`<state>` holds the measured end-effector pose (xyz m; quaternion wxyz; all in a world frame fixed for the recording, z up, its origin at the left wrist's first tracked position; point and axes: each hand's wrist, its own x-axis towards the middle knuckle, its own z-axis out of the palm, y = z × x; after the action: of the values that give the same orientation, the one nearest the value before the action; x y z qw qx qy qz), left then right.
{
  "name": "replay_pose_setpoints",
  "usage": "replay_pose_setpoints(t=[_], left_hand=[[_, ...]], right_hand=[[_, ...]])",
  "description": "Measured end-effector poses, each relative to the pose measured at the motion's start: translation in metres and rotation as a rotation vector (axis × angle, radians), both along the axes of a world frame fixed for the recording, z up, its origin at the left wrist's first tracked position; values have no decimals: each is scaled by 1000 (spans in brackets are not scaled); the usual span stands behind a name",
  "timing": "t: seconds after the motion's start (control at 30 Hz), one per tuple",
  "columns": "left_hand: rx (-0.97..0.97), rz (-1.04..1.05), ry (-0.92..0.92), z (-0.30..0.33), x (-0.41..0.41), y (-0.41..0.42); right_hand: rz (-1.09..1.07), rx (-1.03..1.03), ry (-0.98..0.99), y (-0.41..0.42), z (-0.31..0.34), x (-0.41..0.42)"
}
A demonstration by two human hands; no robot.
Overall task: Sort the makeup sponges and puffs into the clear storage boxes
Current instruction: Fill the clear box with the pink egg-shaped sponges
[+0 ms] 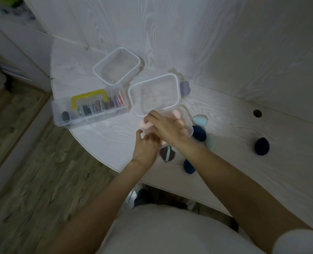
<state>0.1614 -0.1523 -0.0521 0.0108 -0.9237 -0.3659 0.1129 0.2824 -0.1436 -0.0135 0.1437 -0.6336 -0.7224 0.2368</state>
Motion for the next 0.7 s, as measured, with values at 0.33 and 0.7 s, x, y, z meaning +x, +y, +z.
replay_pose_setpoints(t=[0.33, 0.7], left_hand=[[156, -58, -88, -7, -10, 7], [143, -69, -447, -10, -30, 22]], right_hand=[[413, -38, -570, 22, -9, 8], [190, -123, -331, 26, -27, 22]])
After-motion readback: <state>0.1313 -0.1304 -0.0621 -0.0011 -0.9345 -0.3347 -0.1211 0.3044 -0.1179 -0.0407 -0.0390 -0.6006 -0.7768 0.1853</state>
